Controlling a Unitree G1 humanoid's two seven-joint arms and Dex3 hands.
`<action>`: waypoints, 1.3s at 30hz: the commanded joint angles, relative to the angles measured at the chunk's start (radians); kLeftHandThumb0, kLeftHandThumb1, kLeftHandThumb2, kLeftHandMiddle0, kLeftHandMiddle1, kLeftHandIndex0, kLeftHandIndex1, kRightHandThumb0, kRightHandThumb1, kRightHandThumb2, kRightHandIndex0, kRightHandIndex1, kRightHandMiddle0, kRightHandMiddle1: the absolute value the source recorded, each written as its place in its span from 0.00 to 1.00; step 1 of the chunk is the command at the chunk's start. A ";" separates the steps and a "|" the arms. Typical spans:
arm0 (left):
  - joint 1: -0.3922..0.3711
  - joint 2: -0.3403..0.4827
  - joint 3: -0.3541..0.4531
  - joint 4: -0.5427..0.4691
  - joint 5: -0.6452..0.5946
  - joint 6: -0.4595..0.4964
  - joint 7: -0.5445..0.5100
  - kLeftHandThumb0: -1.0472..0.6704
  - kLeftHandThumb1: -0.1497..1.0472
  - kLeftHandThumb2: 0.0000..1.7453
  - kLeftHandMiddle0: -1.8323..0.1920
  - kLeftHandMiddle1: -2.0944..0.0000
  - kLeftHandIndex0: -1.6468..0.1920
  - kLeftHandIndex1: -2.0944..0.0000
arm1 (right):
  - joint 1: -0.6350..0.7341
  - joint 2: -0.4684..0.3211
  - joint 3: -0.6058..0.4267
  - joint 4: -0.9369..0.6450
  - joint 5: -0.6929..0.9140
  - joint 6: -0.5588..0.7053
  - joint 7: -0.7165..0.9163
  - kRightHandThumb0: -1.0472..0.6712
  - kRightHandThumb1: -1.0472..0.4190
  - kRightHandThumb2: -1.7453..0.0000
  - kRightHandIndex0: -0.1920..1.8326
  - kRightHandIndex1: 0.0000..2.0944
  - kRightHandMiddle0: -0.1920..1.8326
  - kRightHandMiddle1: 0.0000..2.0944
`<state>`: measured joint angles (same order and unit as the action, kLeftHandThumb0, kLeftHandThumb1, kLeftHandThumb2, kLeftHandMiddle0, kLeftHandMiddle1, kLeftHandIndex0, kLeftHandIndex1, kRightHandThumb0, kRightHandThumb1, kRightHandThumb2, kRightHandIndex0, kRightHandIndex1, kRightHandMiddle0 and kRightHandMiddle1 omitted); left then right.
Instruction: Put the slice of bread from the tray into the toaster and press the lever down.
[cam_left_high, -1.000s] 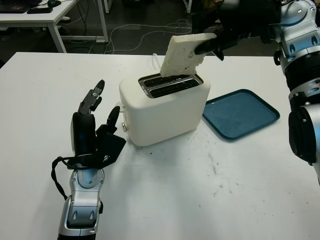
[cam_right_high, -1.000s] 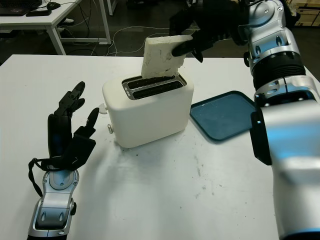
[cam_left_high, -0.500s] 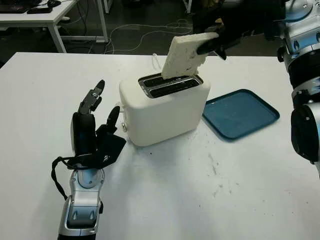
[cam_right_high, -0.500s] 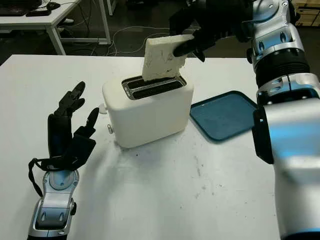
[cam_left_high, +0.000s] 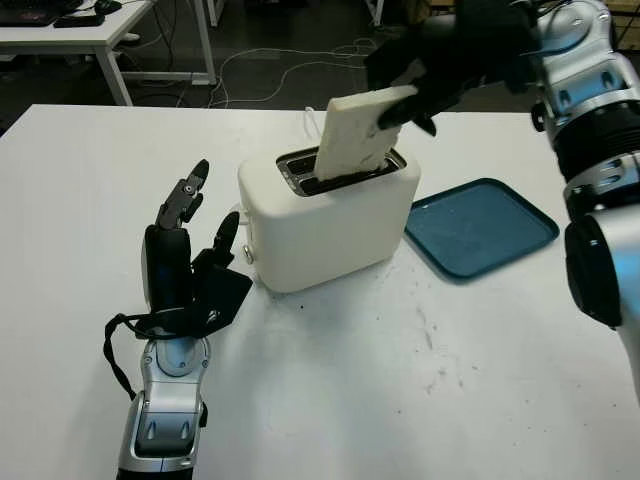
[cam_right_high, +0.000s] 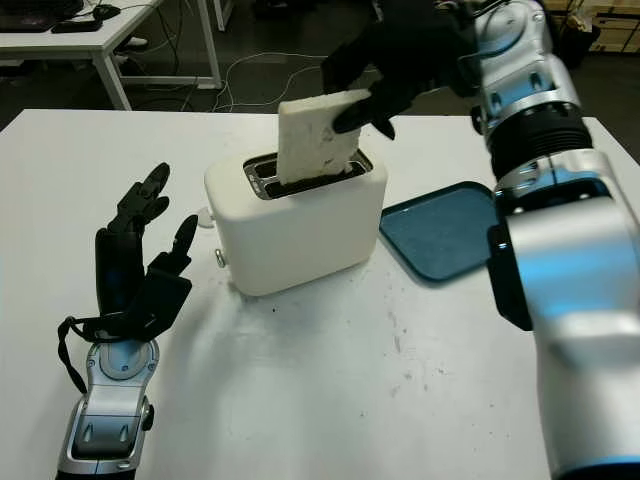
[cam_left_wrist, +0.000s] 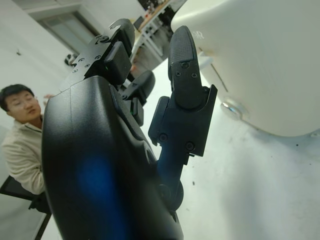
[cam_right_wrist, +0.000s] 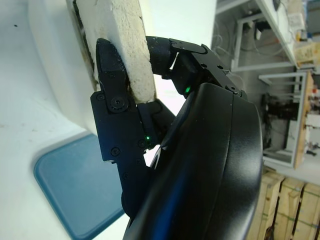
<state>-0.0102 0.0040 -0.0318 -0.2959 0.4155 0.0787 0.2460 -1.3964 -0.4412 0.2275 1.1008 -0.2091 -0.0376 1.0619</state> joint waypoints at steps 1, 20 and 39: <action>0.000 0.002 -0.006 -0.001 0.004 -0.011 0.005 0.34 0.89 0.22 0.79 0.66 0.65 1.00 | 0.019 0.007 0.003 -0.021 0.000 0.000 0.005 0.37 0.09 0.90 0.62 0.83 0.51 0.83; 0.003 0.004 -0.006 -0.002 0.006 -0.015 0.010 0.34 0.89 0.22 0.78 0.67 0.65 1.00 | 0.048 0.008 0.046 -0.047 -0.051 -0.022 -0.038 0.39 0.09 0.88 0.65 0.83 0.54 0.83; 0.000 0.005 -0.006 0.003 0.008 -0.020 0.013 0.34 0.89 0.22 0.78 0.67 0.65 1.00 | 0.003 -0.040 0.055 0.053 -0.115 -0.104 -0.135 0.37 0.09 0.87 0.58 0.83 0.46 0.83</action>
<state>-0.0101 0.0052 -0.0357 -0.2946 0.4253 0.0734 0.2559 -1.3628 -0.4639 0.2831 1.1503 -0.3143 -0.1158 0.9408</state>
